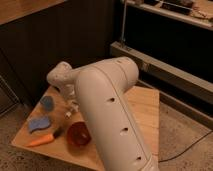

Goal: Place the bottle in the ceramic bowl

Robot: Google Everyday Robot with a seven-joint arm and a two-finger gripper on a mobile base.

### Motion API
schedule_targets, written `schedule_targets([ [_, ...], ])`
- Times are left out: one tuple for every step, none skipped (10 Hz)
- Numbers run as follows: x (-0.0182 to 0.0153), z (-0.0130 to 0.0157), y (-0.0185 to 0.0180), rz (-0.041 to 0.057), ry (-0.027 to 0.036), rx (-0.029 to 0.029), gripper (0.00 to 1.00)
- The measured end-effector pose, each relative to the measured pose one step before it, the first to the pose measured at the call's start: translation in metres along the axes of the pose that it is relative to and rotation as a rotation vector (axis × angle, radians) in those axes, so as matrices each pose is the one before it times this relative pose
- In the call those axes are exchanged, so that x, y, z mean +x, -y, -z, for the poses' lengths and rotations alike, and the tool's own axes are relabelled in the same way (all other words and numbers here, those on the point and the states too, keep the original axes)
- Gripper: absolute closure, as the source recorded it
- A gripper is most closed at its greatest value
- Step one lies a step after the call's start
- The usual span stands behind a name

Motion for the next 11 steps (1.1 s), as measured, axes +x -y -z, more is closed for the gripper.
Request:
schedule_targets([
  [-0.00035,-0.00115,-0.00006,-0.00620,0.00130,0.00072,0.35],
  [-0.00056,-0.00251,-0.00087,-0.01259,0.00377,-0.00213,0.35],
  [-0.00050,-0.00184,-0.00021,-0.01226,0.00340,0.00023,0.35],
  [-0.00140,-0.00137,0.00059,-0.01350,0.00742,0.00286,0.35],
  [-0.00152,-0.00127,0.00015,-0.01616,0.00888,-0.00029,0.35],
  [-0.00118,0.00019,0.00041,-0.01170,0.00754,-0.00071,0.35],
  [-0.00047,-0.00172,0.00078,-0.01597,0.00670,-0.00046,0.35],
  [0.00015,-0.00129,0.00060,-0.01308,0.00423,-0.00060,0.35],
  [0.00029,-0.00108,0.00062,-0.00570,0.00131,0.00126,0.35],
  [0.00117,-0.00330,0.00087,-0.01026,0.00041,0.00281,0.35],
  [0.00045,-0.00144,-0.00025,-0.00538,-0.00034,-0.00117,0.35],
])
